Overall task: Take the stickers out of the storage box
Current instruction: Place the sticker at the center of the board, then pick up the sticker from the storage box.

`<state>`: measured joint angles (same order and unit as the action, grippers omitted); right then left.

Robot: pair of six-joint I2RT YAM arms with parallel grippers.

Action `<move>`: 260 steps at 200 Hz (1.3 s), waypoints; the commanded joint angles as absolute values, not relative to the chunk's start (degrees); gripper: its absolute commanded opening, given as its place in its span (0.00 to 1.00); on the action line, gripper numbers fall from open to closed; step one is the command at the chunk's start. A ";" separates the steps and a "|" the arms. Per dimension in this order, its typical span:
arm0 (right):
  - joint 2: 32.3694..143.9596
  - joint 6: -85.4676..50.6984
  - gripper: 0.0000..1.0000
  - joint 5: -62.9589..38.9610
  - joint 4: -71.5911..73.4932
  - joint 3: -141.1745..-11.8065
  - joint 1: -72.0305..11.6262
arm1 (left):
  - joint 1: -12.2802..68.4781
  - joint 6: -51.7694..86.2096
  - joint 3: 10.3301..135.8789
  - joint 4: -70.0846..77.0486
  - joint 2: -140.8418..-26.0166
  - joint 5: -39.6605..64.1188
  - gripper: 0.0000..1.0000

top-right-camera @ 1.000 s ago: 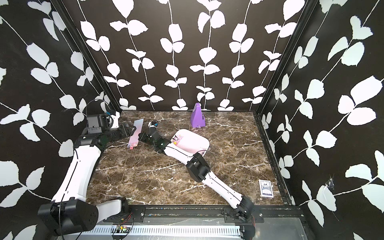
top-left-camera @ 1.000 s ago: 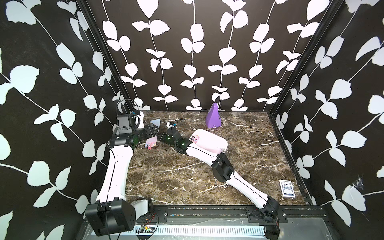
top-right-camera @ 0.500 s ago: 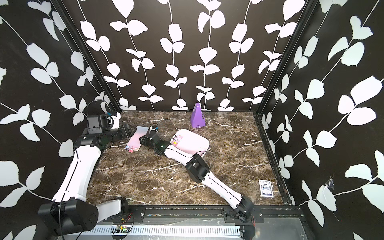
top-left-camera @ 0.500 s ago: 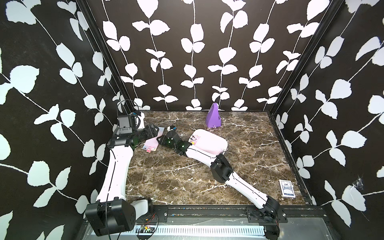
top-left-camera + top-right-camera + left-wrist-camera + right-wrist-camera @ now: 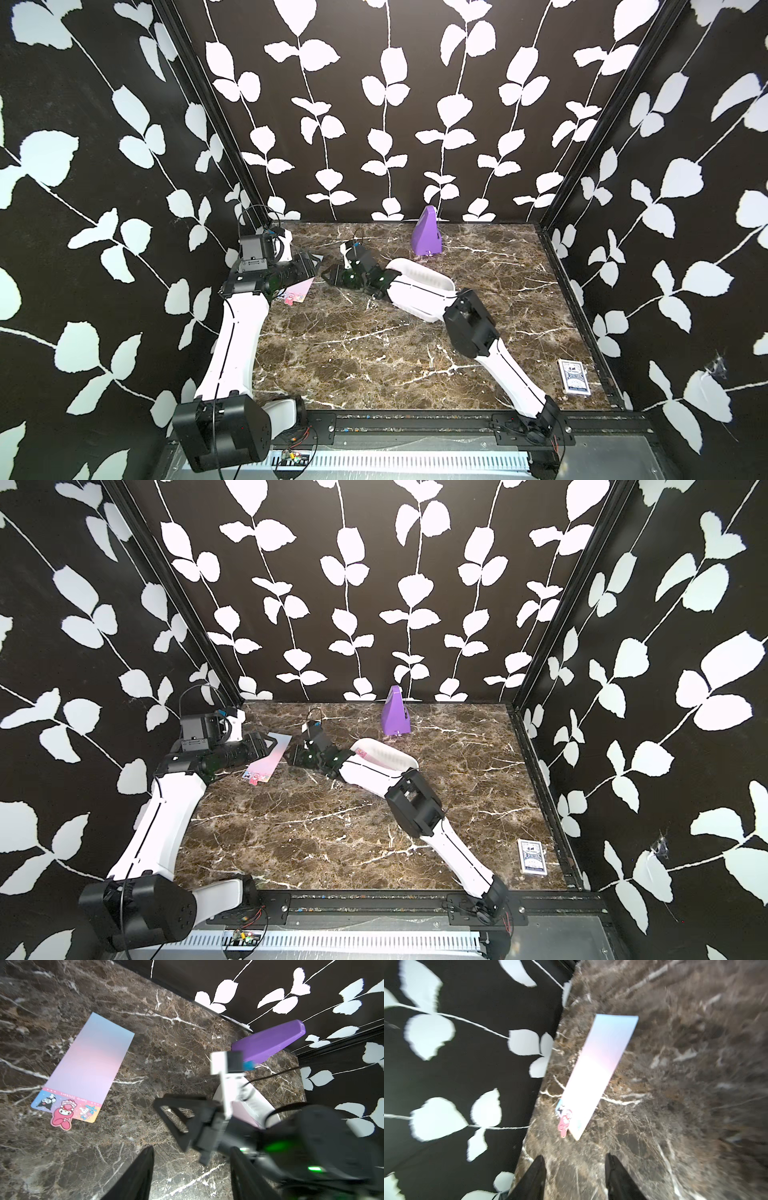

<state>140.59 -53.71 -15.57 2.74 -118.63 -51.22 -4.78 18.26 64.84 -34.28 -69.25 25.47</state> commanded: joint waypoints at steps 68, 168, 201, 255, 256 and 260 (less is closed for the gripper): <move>117.30 -41.02 0.49 -25.63 3.40 -92.95 -39.53 | 6.55 21.96 59.86 -24.42 -76.44 24.13 0.56; 106.49 -18.05 0.67 -36.38 -16.17 -79.40 -26.42 | 18.81 21.83 63.28 -19.01 -93.24 29.97 0.55; 107.50 -15.54 0.69 -35.84 -17.66 -78.18 -25.59 | 20.10 23.29 62.88 -16.30 -94.51 29.69 0.55; 112.80 -14.16 0.72 -37.61 -18.70 -81.04 -25.00 | 20.39 24.43 61.56 -13.44 -95.96 29.08 0.53; 112.91 -14.07 0.72 -37.66 -18.71 -81.21 -25.02 | 20.39 24.43 61.58 -13.36 -95.97 29.04 0.53; 113.51 -13.93 0.72 -37.89 -18.99 -81.85 -24.88 | 20.40 24.43 61.61 -13.35 -96.16 28.91 0.53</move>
